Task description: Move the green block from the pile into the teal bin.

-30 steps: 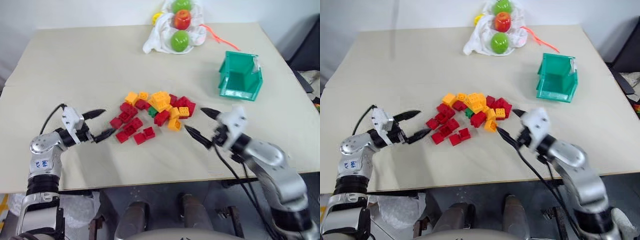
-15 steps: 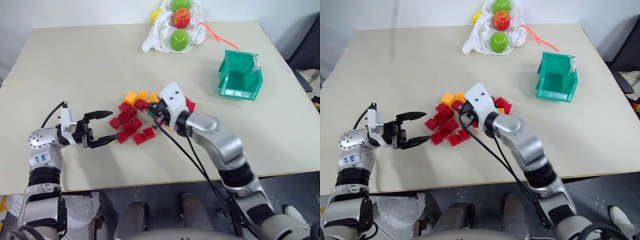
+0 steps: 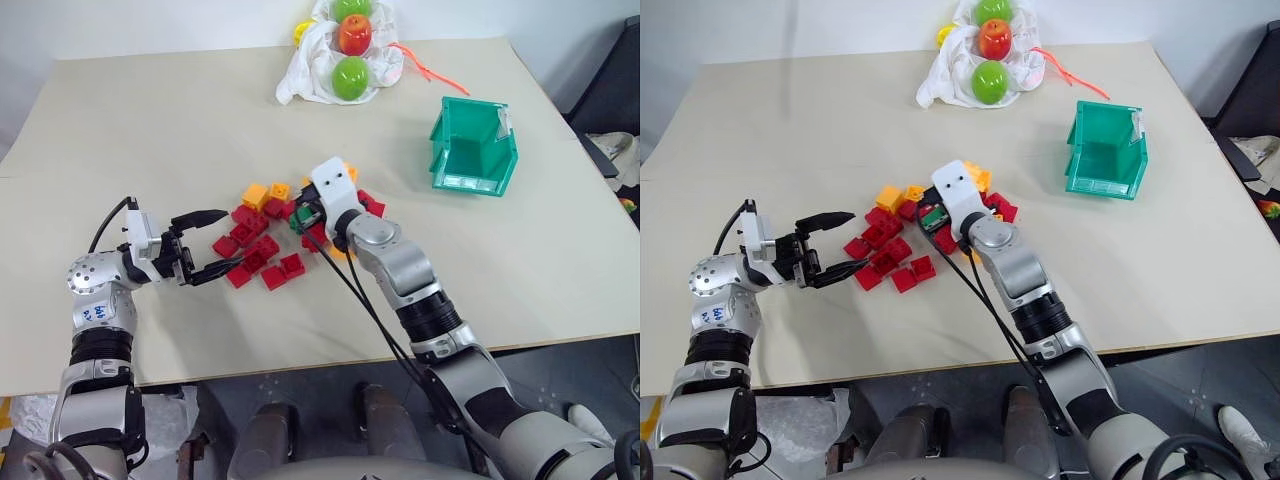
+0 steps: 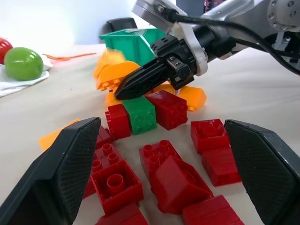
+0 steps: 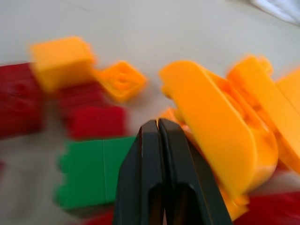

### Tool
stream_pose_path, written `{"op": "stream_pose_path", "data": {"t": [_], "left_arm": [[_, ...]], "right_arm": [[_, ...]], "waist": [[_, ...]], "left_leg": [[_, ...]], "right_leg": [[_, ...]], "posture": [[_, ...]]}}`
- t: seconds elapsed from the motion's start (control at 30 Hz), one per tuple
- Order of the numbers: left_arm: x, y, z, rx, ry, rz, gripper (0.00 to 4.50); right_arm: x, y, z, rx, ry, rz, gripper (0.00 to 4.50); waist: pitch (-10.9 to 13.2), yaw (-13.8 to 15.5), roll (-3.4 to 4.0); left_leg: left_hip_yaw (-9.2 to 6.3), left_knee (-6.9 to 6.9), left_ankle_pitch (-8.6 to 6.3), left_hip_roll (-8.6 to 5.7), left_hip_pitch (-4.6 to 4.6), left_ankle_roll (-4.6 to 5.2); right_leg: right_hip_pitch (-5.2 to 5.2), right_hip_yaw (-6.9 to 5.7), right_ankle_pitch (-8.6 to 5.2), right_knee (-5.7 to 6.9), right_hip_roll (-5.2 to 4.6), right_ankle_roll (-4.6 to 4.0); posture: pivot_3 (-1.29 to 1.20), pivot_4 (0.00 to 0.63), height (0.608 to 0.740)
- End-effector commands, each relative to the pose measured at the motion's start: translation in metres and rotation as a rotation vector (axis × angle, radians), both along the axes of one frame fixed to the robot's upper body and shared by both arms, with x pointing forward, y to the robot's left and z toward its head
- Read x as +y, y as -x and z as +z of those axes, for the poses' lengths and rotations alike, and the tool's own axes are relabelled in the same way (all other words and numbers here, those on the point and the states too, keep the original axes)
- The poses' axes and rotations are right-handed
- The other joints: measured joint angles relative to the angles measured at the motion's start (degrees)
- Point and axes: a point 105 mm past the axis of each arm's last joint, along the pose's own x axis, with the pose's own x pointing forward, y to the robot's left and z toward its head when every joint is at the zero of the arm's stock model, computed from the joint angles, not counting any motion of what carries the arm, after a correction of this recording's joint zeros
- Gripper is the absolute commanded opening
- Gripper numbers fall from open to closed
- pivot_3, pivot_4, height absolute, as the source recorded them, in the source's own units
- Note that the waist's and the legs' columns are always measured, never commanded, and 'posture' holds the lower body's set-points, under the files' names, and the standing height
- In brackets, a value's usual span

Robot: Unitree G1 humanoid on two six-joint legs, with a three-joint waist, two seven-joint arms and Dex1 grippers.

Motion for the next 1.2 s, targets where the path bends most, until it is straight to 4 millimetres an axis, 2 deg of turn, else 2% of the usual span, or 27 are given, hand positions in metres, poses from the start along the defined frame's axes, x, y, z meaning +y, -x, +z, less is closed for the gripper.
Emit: {"op": "stream_pose_path", "data": {"t": [0.03,0.13,0.23,0.3,0.37,0.43,0.63,0.7,0.77,0.97,1.13,1.2], "left_arm": [[0.002,0.002,0.004,-0.032,0.008,0.017,4.50],[0.001,0.002,0.003,-0.032,0.011,0.018,4.50],[0.001,0.002,0.003,-0.031,0.014,0.019,4.50],[0.000,0.003,0.002,-0.028,0.016,0.015,4.50],[0.000,0.003,0.002,-0.027,0.017,0.013,4.50],[-0.001,0.003,0.002,-0.026,0.017,0.011,4.50],[-0.002,0.004,0.001,-0.018,0.021,-0.001,4.50],[-0.002,0.004,0.001,-0.017,0.023,-0.005,4.50],[-0.001,0.004,0.001,-0.015,0.023,-0.008,4.50],[-0.001,0.004,0.002,-0.012,0.023,-0.011,4.50],[-0.002,0.001,0.002,-0.015,0.024,-0.012,4.50],[-0.004,0.001,0.003,-0.017,0.026,-0.017,4.50]], "right_arm": [[-0.027,0.008,0.008,-0.023,0.001,-0.062,0.06],[-0.035,0.022,0.014,-0.036,-0.008,-0.020,0.06],[-0.036,0.047,0.033,-0.087,-0.076,0.153,0.06],[-0.052,0.064,0.034,-0.055,-0.076,0.254,0.22],[-0.071,0.077,0.035,-0.029,-0.060,0.317,0.69],[-0.090,0.090,0.038,-0.010,-0.048,0.356,1.35],[-0.143,0.109,0.049,0.028,0.014,0.302,3.16],[-0.156,0.118,0.052,0.045,0.036,0.284,3.80],[-0.160,0.123,0.053,0.056,0.047,0.277,4.46],[-0.167,0.132,0.054,0.071,0.070,0.254,4.46],[-0.155,0.123,0.054,0.056,0.064,0.236,4.46],[-0.138,0.112,0.054,0.058,0.036,0.242,4.46]], "waist": [[0.0,0.1,0.00],[0.0,0.3,-0.01],[0.0,0.4,-0.02],[0.0,0.4,-0.01],[0.0,0.5,-0.03],[0.0,0.8,-0.04],[0.0,1.0,-0.06],[0.0,1.5,-0.07],[0.0,1.9,-0.07],[0.0,2.1,-0.08],[0.0,1.9,-0.08],[0.0,1.9,-0.08]], "left_leg": [[0.00,0.00,-0.01,-0.01,0.00,0.01],[0.05,0.05,-0.01,-0.03,-0.02,0.04],[0.10,0.06,-0.02,-0.02,-0.03,0.06],[0.14,0.05,-0.03,-0.01,-0.05,0.08],[0.19,0.06,-0.07,0.01,-0.04,0.15],[0.27,0.06,-0.09,0.00,-0.04,0.20],[0.56,0.06,-0.14,0.07,0.05,0.27],[0.56,0.06,-0.14,0.10,0.04,0.27],[0.58,0.07,-0.15,0.08,0.03,0.28],[0.59,0.09,-0.15,0.07,0.03,0.29],[0.59,0.09,-0.15,0.07,0.04,0.29],[0.59,0.10,-0.15,0.08,0.05,0.28]], "right_leg": [[0.00,0.00,0.00,0.00,-0.01,0.00],[0.01,0.00,0.00,0.00,-0.05,0.00],[0.01,0.00,0.00,-0.02,-0.04,0.00],[0.00,0.00,0.00,-0.07,-0.02,0.00],[0.01,0.00,0.00,-0.10,-0.01,0.01],[0.03,0.00,0.01,-0.16,-0.03,0.03],[0.06,0.04,0.05,-0.26,-0.02,0.09],[0.06,0.03,0.05,-0.27,-0.04,0.09],[0.06,0.04,0.05,-0.30,-0.06,0.10],[0.07,0.05,0.08,-0.33,-0.10,0.13],[0.07,0.06,0.08,-0.33,-0.12,0.14],[0.07,0.05,0.09,-0.33,-0.11,0.14]], "posture": [[0.00,0.150,0.740],[0.00,0.150,0.740],[0.00,0.150,0.740],[0.00,0.150,0.740],[0.00,0.150,0.740],[0.00,0.150,0.740],[0.00,0.150,0.740],[0.00,0.150,0.740],[0.00,0.150,0.740],[0.00,0.150,0.740],[0.00,0.150,0.740],[0.00,0.150,0.740]]}}
